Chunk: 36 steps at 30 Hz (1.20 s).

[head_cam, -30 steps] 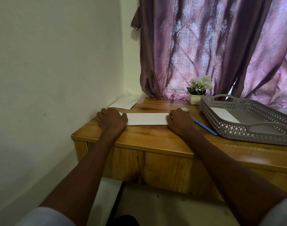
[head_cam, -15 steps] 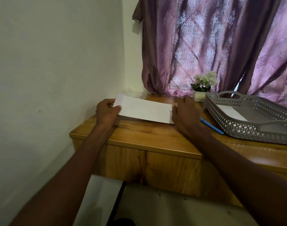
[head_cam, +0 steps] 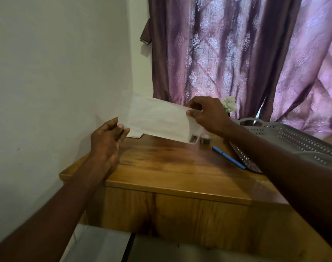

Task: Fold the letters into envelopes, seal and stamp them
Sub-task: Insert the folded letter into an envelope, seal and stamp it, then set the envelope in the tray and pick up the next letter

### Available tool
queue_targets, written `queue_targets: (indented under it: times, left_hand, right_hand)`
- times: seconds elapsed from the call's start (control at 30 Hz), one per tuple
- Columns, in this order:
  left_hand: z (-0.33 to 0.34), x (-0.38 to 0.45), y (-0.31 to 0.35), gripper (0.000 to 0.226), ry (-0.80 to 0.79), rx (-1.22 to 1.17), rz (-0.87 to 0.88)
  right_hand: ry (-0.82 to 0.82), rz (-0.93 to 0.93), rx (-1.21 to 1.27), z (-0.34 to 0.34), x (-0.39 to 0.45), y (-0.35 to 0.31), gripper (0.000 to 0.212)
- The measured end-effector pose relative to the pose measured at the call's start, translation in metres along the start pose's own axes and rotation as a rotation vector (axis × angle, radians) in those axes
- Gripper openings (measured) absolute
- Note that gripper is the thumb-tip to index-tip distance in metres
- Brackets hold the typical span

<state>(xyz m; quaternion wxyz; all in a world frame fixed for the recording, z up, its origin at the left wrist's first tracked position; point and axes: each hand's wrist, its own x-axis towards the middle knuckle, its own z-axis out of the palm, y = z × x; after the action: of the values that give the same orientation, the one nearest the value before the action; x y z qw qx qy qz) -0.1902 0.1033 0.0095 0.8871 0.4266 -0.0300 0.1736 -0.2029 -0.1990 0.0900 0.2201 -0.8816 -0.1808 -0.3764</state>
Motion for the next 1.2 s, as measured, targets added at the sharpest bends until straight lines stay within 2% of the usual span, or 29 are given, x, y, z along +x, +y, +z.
queue_targets:
  times: [0.13, 0.33, 0.47, 0.6, 0.77, 0.87, 0.9, 0.97, 1.03, 1.1, 1.2]
  left_hand:
    - [0.06, 0.01, 0.012, 0.026, -0.07, -0.093, -0.002]
    - [0.192, 0.018, 0.013, 0.036, -0.164, -0.232, -0.056]
    - [0.269, 0.021, -0.006, 0.031, -0.182, -0.142, -0.088]
    - [0.323, 0.02, -0.046, 0.031, -0.19, 0.021, -0.141]
    - [0.351, 0.023, -0.111, 0.029, -0.185, 0.184, -0.233]
    - [0.354, 0.028, -0.152, 0.009, -0.156, 0.264, -0.308]
    - [0.352, 0.028, -0.166, 0.011, -0.137, 0.311, -0.303]
    - [0.351, 0.029, -0.19, 0.015, -0.113, 0.48, -0.244]
    - [0.346, 0.029, -0.208, 0.032, -0.114, 0.769, -0.125]
    - [0.34, 0.027, -0.218, 0.032, -0.148, 0.983, 0.025]
    - [0.331, 0.024, -0.221, 0.023, -0.235, 1.044, 0.232]
  right_hand:
    - [0.137, 0.049, -0.032, -0.033, 0.004, 0.014, 0.011]
    - [0.31, 0.259, 0.044, -0.091, 0.001, 0.051, 0.019]
    - [0.329, 0.476, 0.164, -0.122, -0.015, 0.087, 0.013]
    - [0.195, 0.706, 0.29, -0.141, -0.043, 0.123, 0.017]
    - [0.032, 0.905, 0.328, -0.149, -0.082, 0.156, 0.018]
    - [-0.038, 1.013, 0.37, -0.149, -0.094, 0.175, 0.02]
    - [-0.065, 1.045, 0.367, -0.149, -0.096, 0.181, 0.021]
    - [-0.174, 1.103, 0.344, -0.149, -0.099, 0.189, 0.02]
    - [-0.341, 1.155, 0.299, -0.147, -0.101, 0.195, 0.011]
    - [-0.473, 1.155, 0.228, -0.143, -0.101, 0.2, 0.014]
    - [-0.508, 1.074, 0.119, -0.135, -0.095, 0.2, 0.014]
